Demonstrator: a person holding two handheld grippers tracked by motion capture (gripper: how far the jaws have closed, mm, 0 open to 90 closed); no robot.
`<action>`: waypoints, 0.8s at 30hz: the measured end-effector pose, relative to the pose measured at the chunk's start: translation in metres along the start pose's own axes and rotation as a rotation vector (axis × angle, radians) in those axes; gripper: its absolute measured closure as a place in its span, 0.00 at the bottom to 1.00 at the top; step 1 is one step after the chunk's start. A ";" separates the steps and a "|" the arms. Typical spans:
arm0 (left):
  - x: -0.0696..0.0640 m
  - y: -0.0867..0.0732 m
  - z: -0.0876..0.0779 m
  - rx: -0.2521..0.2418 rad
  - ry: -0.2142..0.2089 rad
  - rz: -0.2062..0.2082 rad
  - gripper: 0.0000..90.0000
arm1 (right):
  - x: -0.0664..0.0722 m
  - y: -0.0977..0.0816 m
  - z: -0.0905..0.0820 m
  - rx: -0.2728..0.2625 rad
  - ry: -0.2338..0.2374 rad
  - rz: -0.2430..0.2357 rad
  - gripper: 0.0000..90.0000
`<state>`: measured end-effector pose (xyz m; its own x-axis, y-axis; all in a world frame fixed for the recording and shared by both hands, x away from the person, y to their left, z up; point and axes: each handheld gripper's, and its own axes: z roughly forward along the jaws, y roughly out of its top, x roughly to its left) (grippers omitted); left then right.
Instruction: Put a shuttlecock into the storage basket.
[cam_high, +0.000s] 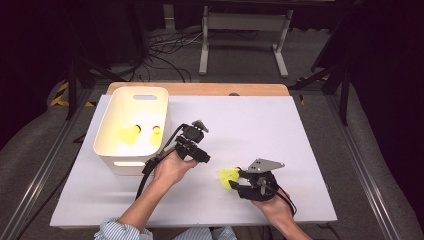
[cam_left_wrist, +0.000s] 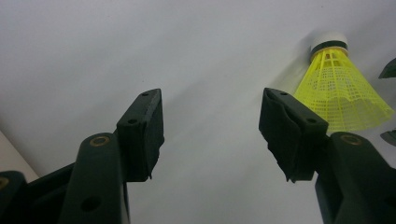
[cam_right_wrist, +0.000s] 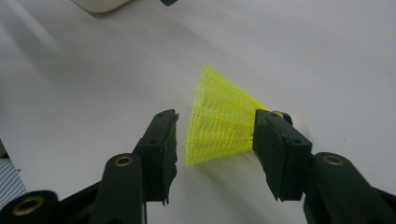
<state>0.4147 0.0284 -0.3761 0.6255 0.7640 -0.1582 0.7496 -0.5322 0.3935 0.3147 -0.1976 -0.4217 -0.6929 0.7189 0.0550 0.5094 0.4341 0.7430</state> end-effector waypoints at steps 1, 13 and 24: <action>0.000 0.000 0.000 0.002 0.000 0.001 0.45 | 0.000 0.000 0.001 0.004 -0.002 0.000 0.56; 0.002 -0.003 0.002 0.006 0.000 -0.001 0.45 | -0.005 -0.002 0.008 0.055 -0.040 0.014 0.63; 0.000 -0.004 0.004 0.010 -0.001 0.007 0.45 | -0.012 -0.003 0.008 0.066 -0.068 0.026 0.77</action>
<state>0.4132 0.0292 -0.3813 0.6310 0.7599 -0.1559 0.7473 -0.5415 0.3852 0.3250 -0.2034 -0.4300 -0.6439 0.7646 0.0270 0.5611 0.4480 0.6961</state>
